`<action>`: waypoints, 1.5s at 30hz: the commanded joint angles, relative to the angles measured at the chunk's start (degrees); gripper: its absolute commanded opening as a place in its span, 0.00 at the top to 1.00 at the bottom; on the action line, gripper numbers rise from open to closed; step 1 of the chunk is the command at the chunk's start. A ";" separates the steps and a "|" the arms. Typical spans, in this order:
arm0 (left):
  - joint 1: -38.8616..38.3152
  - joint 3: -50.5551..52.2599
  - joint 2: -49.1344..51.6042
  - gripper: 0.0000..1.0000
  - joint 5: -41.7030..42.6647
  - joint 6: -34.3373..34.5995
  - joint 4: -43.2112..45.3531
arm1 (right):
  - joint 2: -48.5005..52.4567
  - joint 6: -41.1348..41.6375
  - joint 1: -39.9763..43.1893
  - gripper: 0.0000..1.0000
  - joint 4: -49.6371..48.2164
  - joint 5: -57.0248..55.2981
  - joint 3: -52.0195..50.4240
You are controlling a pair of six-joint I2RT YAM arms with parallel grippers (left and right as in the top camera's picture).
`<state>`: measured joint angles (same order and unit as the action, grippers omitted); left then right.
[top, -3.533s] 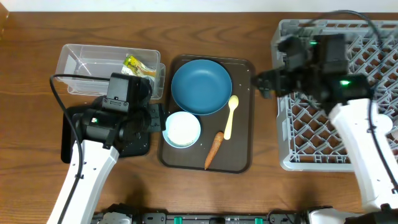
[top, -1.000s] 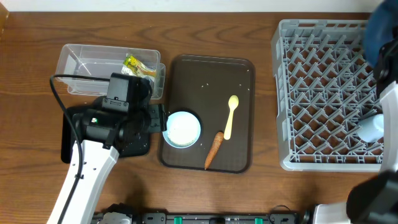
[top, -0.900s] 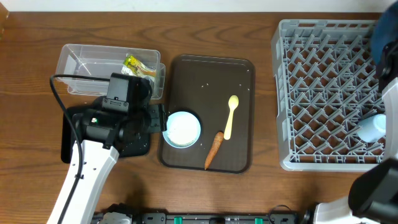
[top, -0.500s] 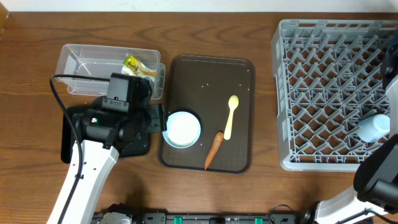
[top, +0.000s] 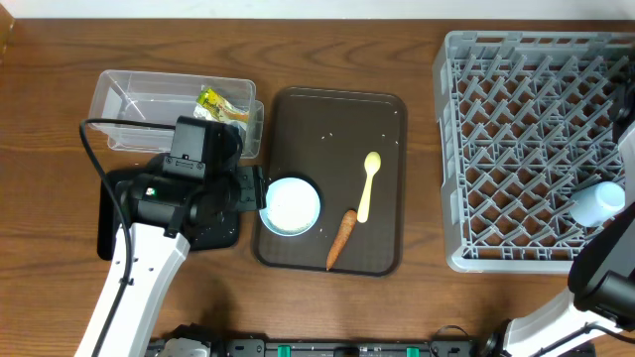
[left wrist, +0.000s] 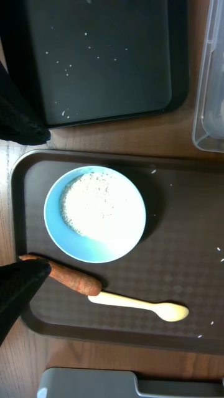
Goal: Sort waste into correct bins and load items into the dishwasher rack
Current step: 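Lift the blue plate with the right gripper and stand it in the rack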
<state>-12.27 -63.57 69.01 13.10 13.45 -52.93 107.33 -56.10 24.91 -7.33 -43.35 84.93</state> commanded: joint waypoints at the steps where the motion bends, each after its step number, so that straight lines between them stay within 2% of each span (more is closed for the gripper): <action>1: 0.00 -0.68 -0.15 0.38 -0.74 -0.31 -0.17 | 0.87 -0.31 0.31 0.99 -0.61 -0.96 0.04; 8: 0.00 -0.68 -0.15 0.39 -0.74 -0.33 -0.17 | 1.81 2.91 -0.22 0.99 4.98 0.31 0.02; 15: 0.00 -0.68 -0.15 0.39 -0.74 -0.33 -0.15 | 1.79 14.01 -1.53 0.98 8.39 -0.37 0.02; 18: 0.00 -0.68 -0.15 0.38 -0.74 -0.31 -0.15 | 1.79 18.34 -3.21 0.89 10.51 -0.39 0.02; 25: 0.00 -0.68 -0.15 0.38 -0.74 -0.33 -0.13 | 1.79 18.86 -7.34 0.83 19.34 -0.37 0.02; 28: 0.00 -0.68 -0.15 0.38 -0.74 -0.33 -0.15 | 1.79 21.73 -8.20 0.81 22.40 -0.39 0.02; 29: 0.00 -0.68 -0.15 0.38 -0.76 -0.33 -0.15 | 1.79 23.30 -8.46 0.78 23.76 -0.39 0.02; 30: 0.00 -0.68 -0.15 0.38 -0.74 -0.33 -0.15 | 1.79 24.55 -8.48 0.69 24.92 -0.39 0.02; 31: 0.00 -0.68 -0.15 0.39 -0.76 -0.33 -0.15 | 1.79 26.08 -8.48 0.53 26.23 -0.39 0.02; 34: 0.00 -0.68 -0.15 0.38 -0.74 -0.33 -0.20 | 1.75 28.92 -8.37 0.39 29.09 -0.39 0.02; 45: 0.00 -0.68 -0.15 0.38 -0.74 -0.33 -0.17 | -4.35 32.50 -8.37 0.12 30.29 0.87 0.04</action>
<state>-12.27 -63.57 69.01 13.10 13.45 -52.90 107.24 -26.11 17.15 22.96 -43.77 85.38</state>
